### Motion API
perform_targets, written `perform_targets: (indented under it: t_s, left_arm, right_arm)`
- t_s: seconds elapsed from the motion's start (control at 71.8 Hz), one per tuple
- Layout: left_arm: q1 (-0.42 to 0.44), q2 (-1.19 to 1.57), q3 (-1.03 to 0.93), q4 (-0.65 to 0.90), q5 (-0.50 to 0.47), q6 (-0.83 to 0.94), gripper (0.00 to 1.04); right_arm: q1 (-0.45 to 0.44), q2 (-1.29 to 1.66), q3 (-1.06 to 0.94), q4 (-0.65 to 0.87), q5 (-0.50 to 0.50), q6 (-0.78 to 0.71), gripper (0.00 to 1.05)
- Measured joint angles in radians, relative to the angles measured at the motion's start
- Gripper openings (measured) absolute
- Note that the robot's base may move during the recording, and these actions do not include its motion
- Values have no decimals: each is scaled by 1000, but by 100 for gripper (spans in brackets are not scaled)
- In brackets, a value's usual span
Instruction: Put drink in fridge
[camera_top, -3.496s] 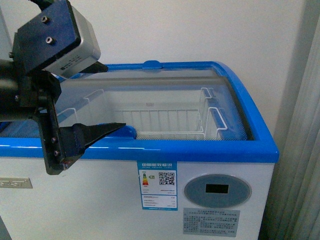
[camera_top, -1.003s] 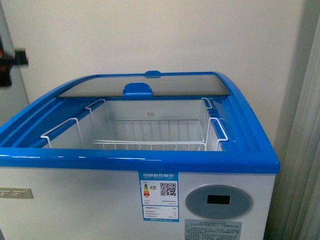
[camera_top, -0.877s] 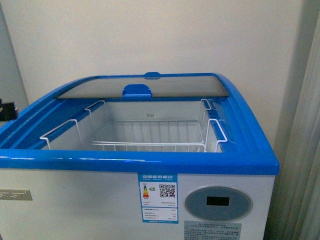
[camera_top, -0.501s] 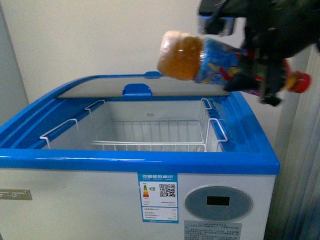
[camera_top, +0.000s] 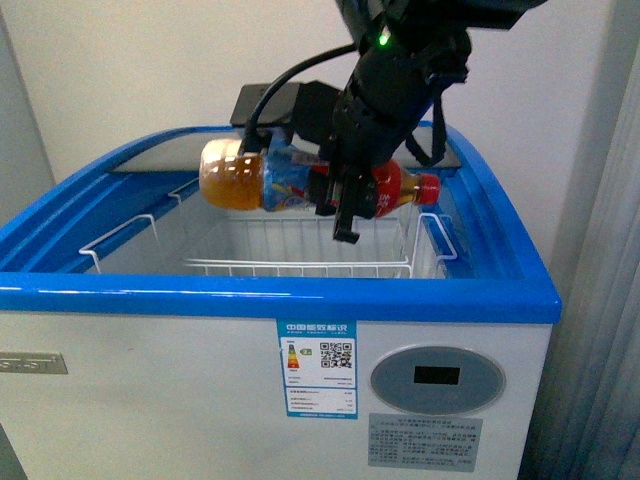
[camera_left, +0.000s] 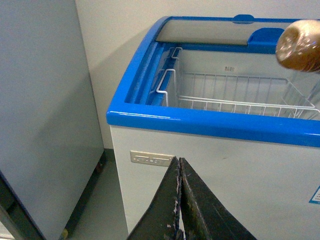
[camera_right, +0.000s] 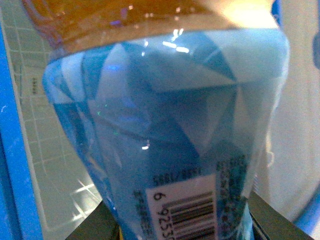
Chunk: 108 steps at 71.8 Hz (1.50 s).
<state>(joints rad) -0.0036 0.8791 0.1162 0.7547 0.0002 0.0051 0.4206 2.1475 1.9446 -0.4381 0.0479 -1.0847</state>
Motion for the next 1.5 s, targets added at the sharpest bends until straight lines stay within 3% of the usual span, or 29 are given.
perform_targets:
  t_s: [0.265,0.39,0.599,0.738,0.877,0.975,1.128,1.198,1.267,1.351,1.504]
  left_arm:
    - [0,-142,-51,-92,0,0,3]
    - [0,-178,-101,-80,0,0,3]
    - [0,-315,-101,-203,0,0,3]
    - [0,-406,-101,-285,0,0,3]
    - [0,-487,-101,-364,0,0,3]
    - [0,-537,-101,-411,0,0,3]
    - [0,-597,-101,-471,0,0,3]
    - [0,-619,-101,-494,0,0,3]
    - [0,-640,-101,-516,0,0,3]
    - [0,-665,-101,-540,0,0,3]
    - [0,-701,-101,-576,0,0,3]
  right_arm:
    - [10,88,31,37,21,26,40]
    - [10,87,31,58,11,50,66]
    - [12,31,4,95,-26,128,98]
    - [-9,-138,-120,174,-40,269,97]
    - [-54,-422,-368,219,25,535,97]
    - [-114,-728,-647,127,82,803,97]
    - [-188,-1138,-977,-104,53,1104,97]
    - [-192,-1315,-1077,-189,91,1220,96]
    - [-162,-1530,-1252,42,198,1190,85]
    - [-172,-1760,-1432,261,189,1135,70]
    - [-241,-1900,-1576,342,125,1106,44]
